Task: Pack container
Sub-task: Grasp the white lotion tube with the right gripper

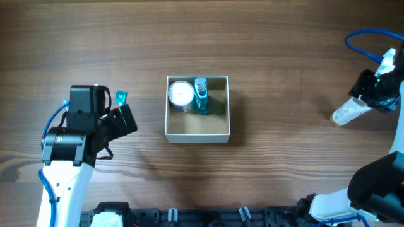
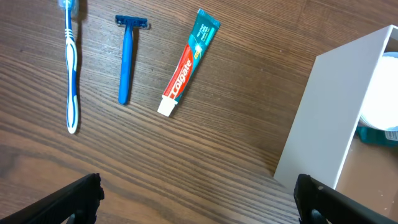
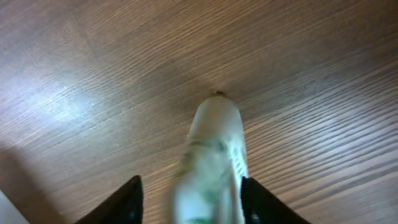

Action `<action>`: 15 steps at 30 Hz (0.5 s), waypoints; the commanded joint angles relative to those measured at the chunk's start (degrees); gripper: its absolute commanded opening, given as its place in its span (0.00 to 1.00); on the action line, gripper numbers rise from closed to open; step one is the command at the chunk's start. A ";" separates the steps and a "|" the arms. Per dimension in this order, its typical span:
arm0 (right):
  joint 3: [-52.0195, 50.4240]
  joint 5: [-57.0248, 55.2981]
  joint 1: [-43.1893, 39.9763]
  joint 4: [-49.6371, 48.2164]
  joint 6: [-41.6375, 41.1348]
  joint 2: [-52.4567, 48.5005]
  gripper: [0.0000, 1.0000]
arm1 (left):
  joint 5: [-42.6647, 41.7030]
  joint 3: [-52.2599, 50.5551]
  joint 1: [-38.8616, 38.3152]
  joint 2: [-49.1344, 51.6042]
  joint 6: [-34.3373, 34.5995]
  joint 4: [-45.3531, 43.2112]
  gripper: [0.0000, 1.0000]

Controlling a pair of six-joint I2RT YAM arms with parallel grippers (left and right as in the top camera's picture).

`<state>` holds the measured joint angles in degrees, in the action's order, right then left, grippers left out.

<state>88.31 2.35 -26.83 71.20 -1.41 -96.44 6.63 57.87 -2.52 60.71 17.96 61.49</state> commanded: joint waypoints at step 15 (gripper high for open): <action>1.88 4.81 3.19 2.99 -1.53 1.86 0.04 | 0.76 1.07 -0.22 0.00 0.50 -0.15 1.00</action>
<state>88.33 2.50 -26.55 71.92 -1.87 -96.44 6.63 57.87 -2.52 60.71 17.96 61.49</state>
